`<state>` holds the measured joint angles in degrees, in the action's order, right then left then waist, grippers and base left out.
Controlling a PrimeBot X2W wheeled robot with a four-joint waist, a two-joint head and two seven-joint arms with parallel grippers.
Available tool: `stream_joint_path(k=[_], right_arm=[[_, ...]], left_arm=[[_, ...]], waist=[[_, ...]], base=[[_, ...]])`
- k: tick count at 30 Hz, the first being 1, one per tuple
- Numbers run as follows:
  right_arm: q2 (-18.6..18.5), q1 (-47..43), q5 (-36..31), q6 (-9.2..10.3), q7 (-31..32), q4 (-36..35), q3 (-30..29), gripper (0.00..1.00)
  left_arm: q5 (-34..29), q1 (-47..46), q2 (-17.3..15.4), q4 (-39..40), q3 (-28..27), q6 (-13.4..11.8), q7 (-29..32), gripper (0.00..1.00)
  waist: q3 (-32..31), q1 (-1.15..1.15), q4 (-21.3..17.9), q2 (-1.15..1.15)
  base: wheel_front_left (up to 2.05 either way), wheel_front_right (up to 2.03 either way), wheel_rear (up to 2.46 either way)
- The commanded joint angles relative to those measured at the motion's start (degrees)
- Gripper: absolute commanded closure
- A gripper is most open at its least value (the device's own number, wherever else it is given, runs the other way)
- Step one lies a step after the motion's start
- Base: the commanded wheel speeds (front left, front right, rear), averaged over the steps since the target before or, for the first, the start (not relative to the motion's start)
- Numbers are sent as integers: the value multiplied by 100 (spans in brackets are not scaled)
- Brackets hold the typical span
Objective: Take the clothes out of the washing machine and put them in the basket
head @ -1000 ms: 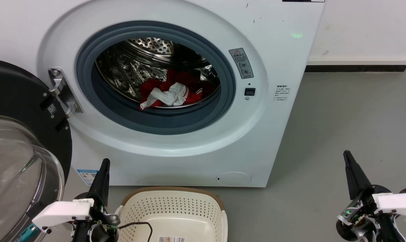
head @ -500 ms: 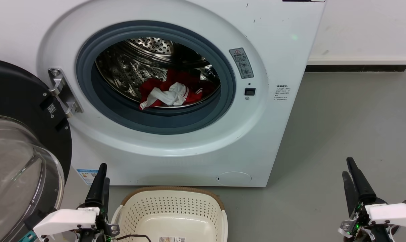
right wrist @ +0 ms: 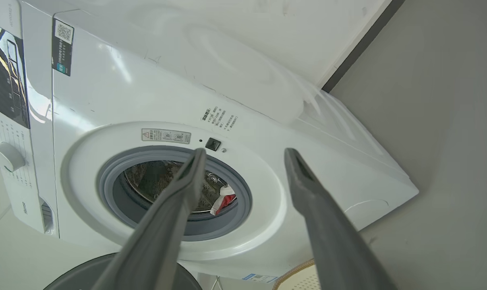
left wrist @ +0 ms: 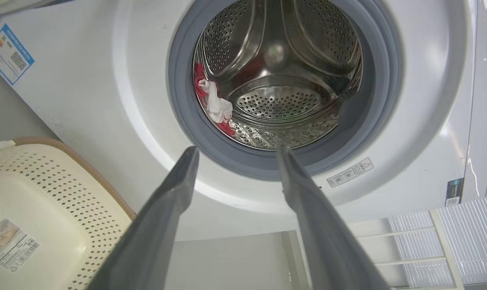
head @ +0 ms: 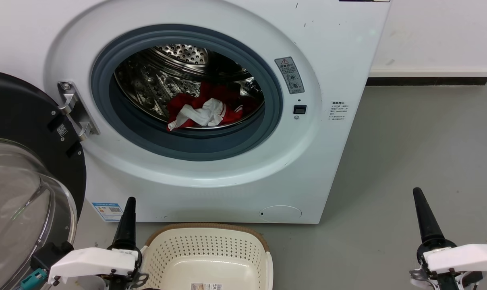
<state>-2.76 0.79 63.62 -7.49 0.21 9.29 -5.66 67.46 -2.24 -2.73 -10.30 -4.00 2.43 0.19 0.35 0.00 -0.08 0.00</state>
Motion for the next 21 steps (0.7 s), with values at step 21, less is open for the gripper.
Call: stream_joint_path(k=[21], right_arm=[[-21,-263,-2302,0,-487,-613,51,0]], left_arm=[[-2166,182,-15,433,309,-435,-486,0]], waist=[[-10,0,-14,0]], base=[[0,0,0]])
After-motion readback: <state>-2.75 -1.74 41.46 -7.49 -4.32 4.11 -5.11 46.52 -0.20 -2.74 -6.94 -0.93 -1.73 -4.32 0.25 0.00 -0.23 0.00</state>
